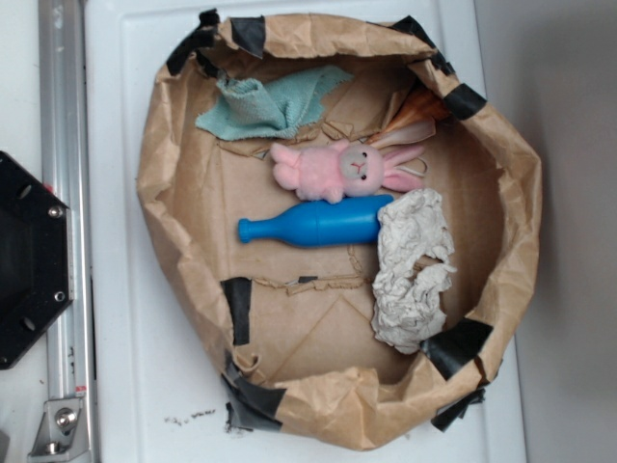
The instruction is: Grab the blue cloth.
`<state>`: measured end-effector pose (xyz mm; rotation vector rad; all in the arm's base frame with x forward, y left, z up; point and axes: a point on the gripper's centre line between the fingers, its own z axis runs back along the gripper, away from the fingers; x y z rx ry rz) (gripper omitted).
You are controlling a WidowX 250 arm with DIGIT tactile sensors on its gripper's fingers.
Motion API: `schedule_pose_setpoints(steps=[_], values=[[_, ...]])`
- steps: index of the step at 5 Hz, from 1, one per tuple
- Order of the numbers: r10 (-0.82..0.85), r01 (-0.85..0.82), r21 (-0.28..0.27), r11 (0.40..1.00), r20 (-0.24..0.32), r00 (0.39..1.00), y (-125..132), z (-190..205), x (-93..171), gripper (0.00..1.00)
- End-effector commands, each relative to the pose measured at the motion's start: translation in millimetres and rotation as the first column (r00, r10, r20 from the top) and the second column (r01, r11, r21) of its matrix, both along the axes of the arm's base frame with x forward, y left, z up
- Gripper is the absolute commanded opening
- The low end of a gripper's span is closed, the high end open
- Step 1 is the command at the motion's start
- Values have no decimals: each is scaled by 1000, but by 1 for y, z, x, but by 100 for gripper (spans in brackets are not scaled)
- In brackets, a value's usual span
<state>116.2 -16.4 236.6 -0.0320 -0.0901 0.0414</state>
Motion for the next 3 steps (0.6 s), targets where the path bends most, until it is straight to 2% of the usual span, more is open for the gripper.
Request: schedule_pose_setpoints(steps=[1,2,3], values=[[0,0,0,1000,0,1000,0,0,0,100],[24,-26,169,985,14,1000,34,-50,48,100],[-65,73,218,973,-43,997,56,-101,93,100]])
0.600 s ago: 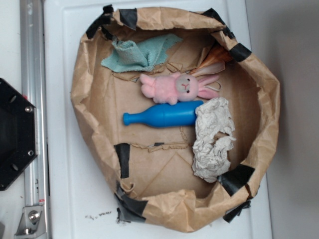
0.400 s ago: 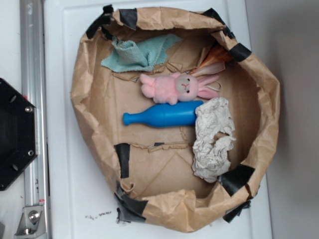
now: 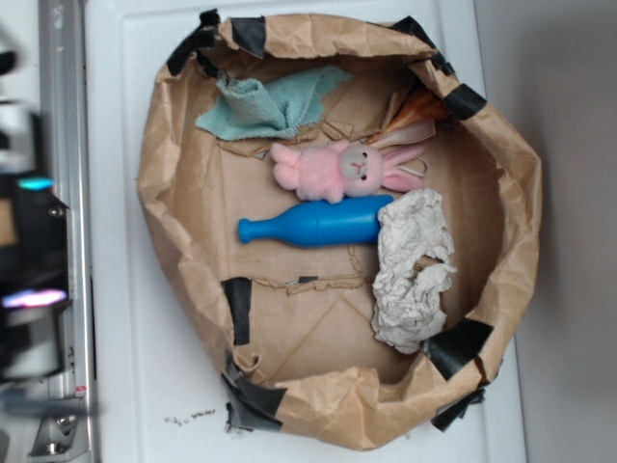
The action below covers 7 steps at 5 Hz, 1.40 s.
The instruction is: Grab the blue cloth.
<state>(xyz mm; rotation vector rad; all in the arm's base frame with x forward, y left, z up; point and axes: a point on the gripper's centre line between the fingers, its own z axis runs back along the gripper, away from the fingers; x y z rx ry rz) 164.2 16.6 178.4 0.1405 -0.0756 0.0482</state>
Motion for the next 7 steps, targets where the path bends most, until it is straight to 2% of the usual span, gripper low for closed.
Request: schedule_pose_setpoints(steps=[1,2,3,4,5,7], values=[[-137,139,23,990,-53,989,39,-75,63,100],[-178,178,-3,984,-75,981,48,-89,62,100],[-205,207,16,978,-107,973,58,-104,44,100],[-220,229,39,973,-154,963,75,-113,41,100],[-263,271,41,962,-144,954,87,-121,46,100],[-302,315,64,947,-160,940,82,-135,55,100]])
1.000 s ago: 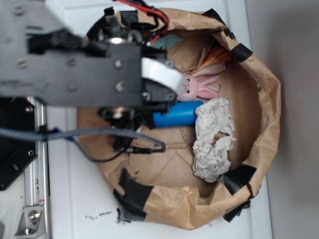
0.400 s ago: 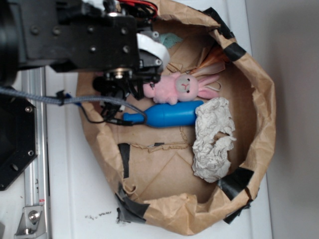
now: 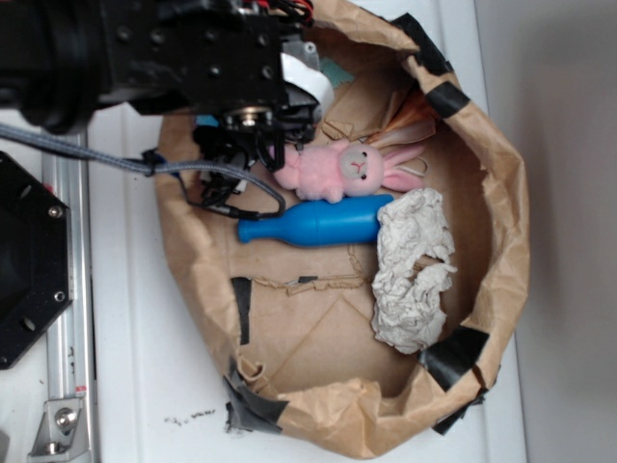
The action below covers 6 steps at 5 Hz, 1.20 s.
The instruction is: Grab the blue cloth.
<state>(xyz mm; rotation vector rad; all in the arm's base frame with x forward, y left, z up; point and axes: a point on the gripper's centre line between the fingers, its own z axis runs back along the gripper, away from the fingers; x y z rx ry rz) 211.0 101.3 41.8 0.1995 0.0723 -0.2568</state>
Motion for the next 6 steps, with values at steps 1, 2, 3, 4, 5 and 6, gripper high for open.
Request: schedule_pose_setpoints(steps=[1,2,3,4,5,6], values=[[-33,32,64,997,9,999,4,-6,6,100],[-20,19,76,997,9,1000,16,-9,6,100],[-8,8,82,997,5,1000,20,-22,7,100],[-3,3,76,997,12,1000,16,-24,6,0],[-3,2,69,998,15,1000,14,-22,6,0],[4,-5,64,998,14,1000,15,-20,5,0]])
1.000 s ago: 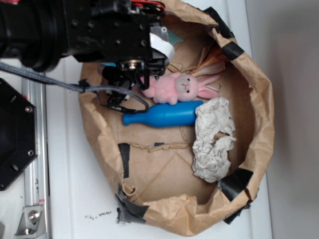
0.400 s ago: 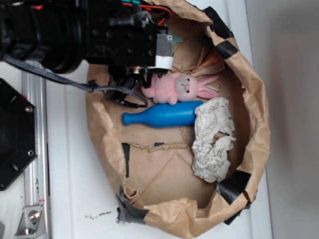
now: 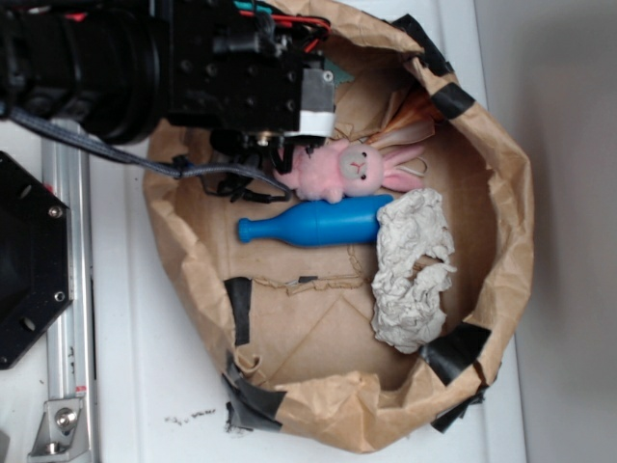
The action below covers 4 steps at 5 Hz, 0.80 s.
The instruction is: Grab the blue cloth.
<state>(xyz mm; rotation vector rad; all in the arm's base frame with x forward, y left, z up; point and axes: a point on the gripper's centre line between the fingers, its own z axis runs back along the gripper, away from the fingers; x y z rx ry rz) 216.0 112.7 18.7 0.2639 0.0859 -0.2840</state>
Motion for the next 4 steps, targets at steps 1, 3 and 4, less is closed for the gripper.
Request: schedule_pose_setpoints(steps=[1,3,4], values=[[51,-50,-10,999,25,998,2,11,2,0],[26,14,-233,972,167,986,-71,111,36,0],[62,-15,-284,959,159,985,-94,163,46,0]])
